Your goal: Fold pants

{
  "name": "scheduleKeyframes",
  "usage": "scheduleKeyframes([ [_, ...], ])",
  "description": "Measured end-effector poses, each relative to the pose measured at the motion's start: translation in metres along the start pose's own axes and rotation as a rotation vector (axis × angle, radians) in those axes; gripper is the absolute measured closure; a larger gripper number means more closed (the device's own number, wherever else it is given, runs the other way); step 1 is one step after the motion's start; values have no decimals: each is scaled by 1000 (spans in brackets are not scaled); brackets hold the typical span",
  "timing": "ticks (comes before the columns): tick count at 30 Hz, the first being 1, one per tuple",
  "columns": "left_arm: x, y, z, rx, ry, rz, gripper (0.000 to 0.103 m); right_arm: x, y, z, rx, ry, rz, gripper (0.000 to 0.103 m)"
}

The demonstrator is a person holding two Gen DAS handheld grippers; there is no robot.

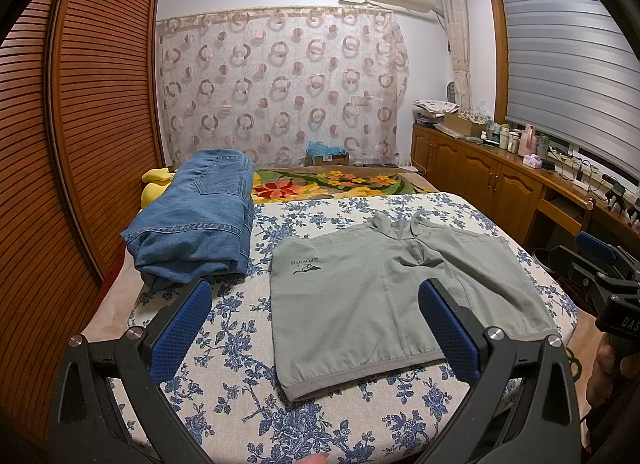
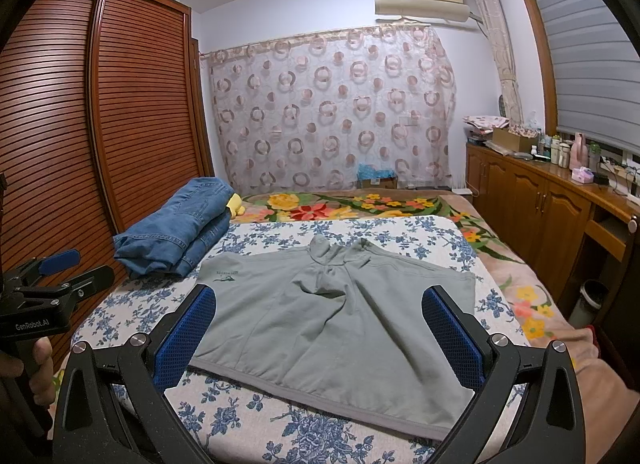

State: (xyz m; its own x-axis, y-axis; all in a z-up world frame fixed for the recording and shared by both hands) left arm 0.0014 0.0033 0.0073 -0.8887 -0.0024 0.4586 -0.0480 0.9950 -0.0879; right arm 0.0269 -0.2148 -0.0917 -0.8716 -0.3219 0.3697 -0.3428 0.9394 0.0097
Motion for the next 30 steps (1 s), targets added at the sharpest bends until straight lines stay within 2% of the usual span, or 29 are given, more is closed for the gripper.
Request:
scheduleKeyframes([
  [6,6,-9,-7,4,9,1,0,-3,1,0,-1,6,-8,0],
  [11,-2,-5,-4,11,48,-4,0,-10,-4,3,-3,26,-25,0],
  [30,-45,19,30,26,157,-11,0,-25,-13,7,22,126,-29,0],
])
Point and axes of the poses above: each gripper's, at about its wrist camera, not at the fingertips, and x roughly against the way its jaws point, y to its left, z to its underside, the point moved 1 cm from there along -x, roughly the way its jaws point, and after that the axes turned 5 degrees about x, right-handed, at the moved point
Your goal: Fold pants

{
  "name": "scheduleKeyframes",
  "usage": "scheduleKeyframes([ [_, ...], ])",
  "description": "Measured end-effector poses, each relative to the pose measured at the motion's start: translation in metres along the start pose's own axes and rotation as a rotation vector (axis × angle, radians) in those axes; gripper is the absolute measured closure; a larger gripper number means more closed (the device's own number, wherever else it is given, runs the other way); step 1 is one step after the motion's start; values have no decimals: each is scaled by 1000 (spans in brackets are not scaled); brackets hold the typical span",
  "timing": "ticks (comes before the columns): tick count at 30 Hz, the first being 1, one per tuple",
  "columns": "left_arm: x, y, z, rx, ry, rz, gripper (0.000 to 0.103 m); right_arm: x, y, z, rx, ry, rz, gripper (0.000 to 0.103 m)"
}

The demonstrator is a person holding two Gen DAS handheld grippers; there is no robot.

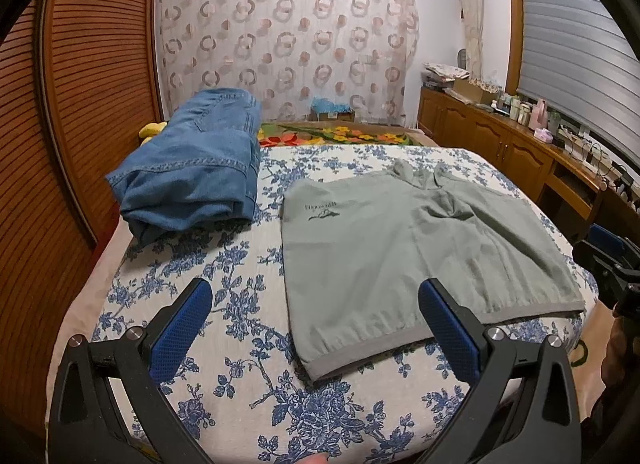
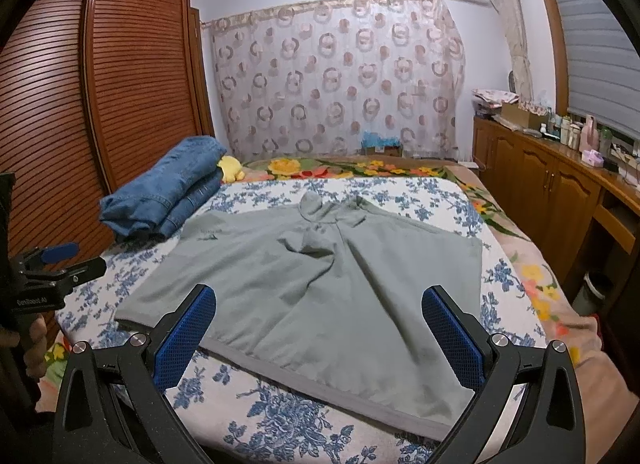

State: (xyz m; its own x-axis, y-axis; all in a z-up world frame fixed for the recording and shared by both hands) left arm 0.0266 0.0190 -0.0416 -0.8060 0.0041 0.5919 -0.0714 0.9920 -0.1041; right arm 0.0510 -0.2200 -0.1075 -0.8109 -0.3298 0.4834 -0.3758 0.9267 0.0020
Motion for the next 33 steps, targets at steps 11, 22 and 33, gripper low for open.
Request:
scheduleKeyframes([
  [11,-21,10,13,8,78,-8,0,-9,4,9,25,98,-10,0],
  [22,-35,25,30,27,142,2,0,-7,15,18,44,171,-3,0],
  [33,-36,41,41,66,176,71,6,14,30,29,53,205,13,0],
])
Point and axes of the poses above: each gripper's, at about its wrist camera, not at the fingertips, and x roughly against the way its jaws point, y to its left, z to its underside, the point moved 1 cm from there along -x, roughly the way its jaws point, and after that the axes turned 5 degrees about x, right-handed, at the moved point
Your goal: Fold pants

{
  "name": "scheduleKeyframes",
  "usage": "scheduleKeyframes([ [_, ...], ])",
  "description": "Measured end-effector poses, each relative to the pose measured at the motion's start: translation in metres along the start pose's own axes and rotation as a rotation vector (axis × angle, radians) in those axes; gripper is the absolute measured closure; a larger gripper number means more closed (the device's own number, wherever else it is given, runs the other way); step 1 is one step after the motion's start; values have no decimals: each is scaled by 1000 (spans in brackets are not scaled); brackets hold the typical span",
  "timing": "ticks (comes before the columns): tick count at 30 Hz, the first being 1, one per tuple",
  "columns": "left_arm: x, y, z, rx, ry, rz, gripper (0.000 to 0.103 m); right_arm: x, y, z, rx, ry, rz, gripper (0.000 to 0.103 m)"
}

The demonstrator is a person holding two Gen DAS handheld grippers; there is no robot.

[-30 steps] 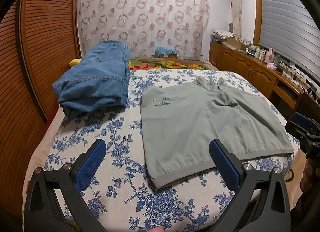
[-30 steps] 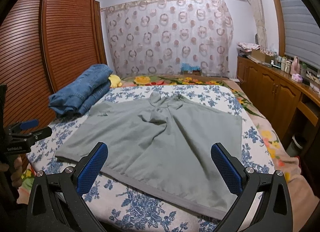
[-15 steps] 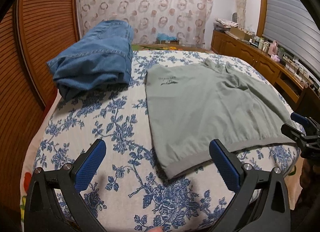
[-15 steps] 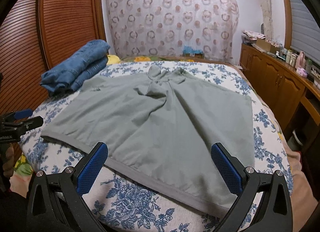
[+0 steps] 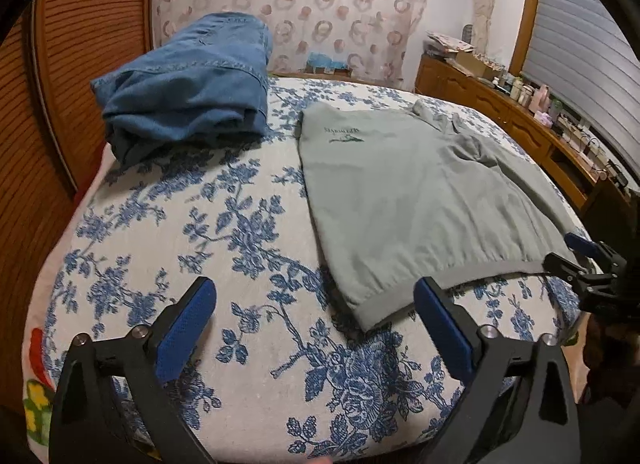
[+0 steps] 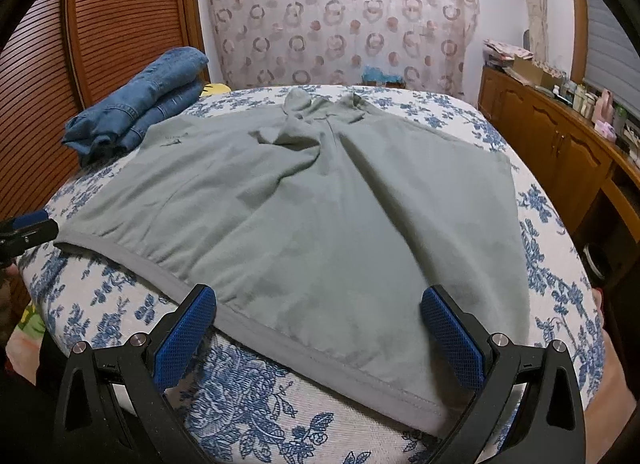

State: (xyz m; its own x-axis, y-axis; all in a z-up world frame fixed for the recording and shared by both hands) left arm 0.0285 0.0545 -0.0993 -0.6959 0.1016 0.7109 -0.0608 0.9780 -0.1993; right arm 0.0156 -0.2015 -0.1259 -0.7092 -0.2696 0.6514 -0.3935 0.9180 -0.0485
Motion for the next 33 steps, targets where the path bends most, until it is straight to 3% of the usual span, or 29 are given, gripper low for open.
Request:
scheduleKeyframes([
  [4,-1,-1,0,7,15,52,15,11,11,5,22,-4,21,0],
  [7,-1,-4,-1,6,15,82,28,21,16,9,24,-7,20,0],
  [9,1,-6,0,6,17,100,41,24,19,11,26,-8,20,0],
  [15,-1,-9,1,2,27,120,65,34,23,16,42,-9,16,0],
  [33,-9,-18,5,-45,50,102,69,4,2,-11,52,-6,5,0],
])
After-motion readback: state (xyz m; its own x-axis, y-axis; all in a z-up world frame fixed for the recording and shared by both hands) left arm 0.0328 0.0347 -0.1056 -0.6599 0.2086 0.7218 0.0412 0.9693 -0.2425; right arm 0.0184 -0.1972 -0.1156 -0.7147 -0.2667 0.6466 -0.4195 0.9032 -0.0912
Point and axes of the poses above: each gripper's, at about its wrist camera, not at the fingertips, and x roughly against the way its jaws point, y to its left, z to its underside, the point moved 1 cm from there along -x, roughly the way its jaws point, and after that the axes turned 5 degrees about x, right-handed, at the moved point
